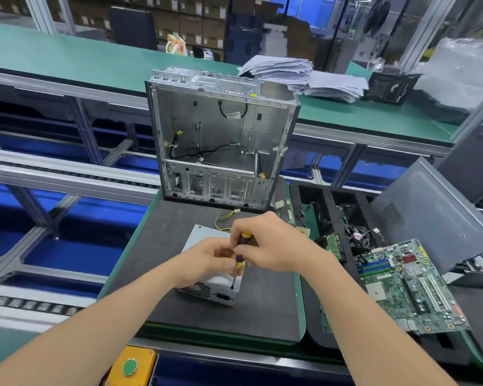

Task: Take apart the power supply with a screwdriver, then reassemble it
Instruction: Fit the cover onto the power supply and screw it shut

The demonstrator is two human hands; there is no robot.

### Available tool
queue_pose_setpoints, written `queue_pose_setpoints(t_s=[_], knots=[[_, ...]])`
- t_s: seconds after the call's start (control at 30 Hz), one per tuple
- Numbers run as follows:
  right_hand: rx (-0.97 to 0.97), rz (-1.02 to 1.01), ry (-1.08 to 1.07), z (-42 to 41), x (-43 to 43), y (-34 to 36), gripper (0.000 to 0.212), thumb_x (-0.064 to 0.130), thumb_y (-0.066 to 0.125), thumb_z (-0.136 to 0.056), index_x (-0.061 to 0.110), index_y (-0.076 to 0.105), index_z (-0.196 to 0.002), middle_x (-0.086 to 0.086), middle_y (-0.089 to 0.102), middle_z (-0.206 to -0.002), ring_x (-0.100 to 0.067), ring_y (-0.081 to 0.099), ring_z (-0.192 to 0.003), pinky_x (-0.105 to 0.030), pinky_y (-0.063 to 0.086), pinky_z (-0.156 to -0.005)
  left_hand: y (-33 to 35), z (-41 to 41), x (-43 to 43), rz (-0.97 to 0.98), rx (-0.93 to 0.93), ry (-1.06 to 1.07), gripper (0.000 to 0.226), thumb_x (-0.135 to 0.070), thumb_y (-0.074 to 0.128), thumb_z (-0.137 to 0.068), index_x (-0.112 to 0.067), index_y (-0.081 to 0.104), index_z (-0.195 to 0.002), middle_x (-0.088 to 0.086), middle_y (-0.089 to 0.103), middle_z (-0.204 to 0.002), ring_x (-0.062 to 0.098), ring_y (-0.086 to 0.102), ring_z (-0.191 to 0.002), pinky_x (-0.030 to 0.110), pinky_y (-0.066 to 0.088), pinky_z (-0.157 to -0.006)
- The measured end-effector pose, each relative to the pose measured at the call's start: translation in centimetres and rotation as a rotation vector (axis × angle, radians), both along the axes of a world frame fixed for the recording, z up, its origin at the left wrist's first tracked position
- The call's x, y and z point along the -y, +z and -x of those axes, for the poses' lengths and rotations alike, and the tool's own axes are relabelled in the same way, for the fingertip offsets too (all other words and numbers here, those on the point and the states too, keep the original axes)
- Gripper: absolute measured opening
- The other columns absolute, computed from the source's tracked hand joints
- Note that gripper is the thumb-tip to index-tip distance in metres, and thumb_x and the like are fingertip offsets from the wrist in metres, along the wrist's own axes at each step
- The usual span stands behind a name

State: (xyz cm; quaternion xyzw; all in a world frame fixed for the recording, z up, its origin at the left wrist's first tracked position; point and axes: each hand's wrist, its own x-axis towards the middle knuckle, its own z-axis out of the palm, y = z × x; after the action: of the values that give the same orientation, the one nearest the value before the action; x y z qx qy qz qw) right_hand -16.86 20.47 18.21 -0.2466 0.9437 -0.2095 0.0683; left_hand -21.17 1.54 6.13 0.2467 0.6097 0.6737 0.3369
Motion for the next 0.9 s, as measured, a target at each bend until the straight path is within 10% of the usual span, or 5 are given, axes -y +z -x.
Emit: queue_pose_setpoints(t_s=[0.3, 0.7, 0.83, 0.9], knots=[[-0.053, -0.089, -0.205, 0.4, 0.5, -1.6, 0.039, 0.059, 0.064, -0.095, 0.022, 0.055, -0.085, 0.001, 0.058, -0.074, -0.008, 0.046, -0.068, -0.035, 0.044, -0.060, -0.8, 1.3, 0.3, -0.057, 0.135, -0.115, 0.035, -0.021, 0.066, -0.100, 0.002, 0.063, -0.126, 0.015, 0.060, -0.108, 0.033, 0.062, -0.103, 0.047, 0.045, -0.096], [0.083, -0.029, 0.024, 0.9, 0.0, -1.5, 0.009, 0.028, 0.080, -0.090, 0.030, 0.072, -0.094, 0.014, 0.064, -0.070, 0.007, 0.057, -0.074, -0.022, 0.041, -0.060, 0.2, 2.1, 0.8, 0.054, -0.057, -0.244, 0.010, -0.002, 0.068, -0.093, -0.001, 0.069, -0.102, 0.016, 0.072, -0.106, 0.029, 0.067, -0.104, 0.038, 0.049, -0.100], [0.125, 0.132, -0.052, 0.7, 0.0, -2.3, 0.018, 0.031, 0.077, -0.091, 0.034, 0.065, -0.103, 0.014, 0.068, -0.077, 0.001, 0.062, -0.075, -0.023, 0.047, -0.065, -0.2, 2.4, 1.6, 0.308, -0.326, -0.167, 0.044, -0.024, 0.091, -0.074, -0.032, 0.070, -0.111, -0.018, 0.068, -0.122, 0.000, 0.058, -0.120, 0.021, 0.040, -0.104], [0.048, 0.306, -0.211, 1.1, -0.2, -2.8, 0.016, 0.035, 0.070, -0.096, 0.033, 0.061, -0.109, 0.010, 0.067, -0.079, -0.006, 0.062, -0.074, -0.026, 0.048, -0.068, -1.0, 2.4, 2.1, 0.624, -0.737, -0.201, 0.093, -0.067, 0.087, -0.063, -0.053, 0.042, -0.143, -0.042, 0.028, -0.151, -0.018, 0.015, -0.143, 0.012, 0.011, -0.116]])
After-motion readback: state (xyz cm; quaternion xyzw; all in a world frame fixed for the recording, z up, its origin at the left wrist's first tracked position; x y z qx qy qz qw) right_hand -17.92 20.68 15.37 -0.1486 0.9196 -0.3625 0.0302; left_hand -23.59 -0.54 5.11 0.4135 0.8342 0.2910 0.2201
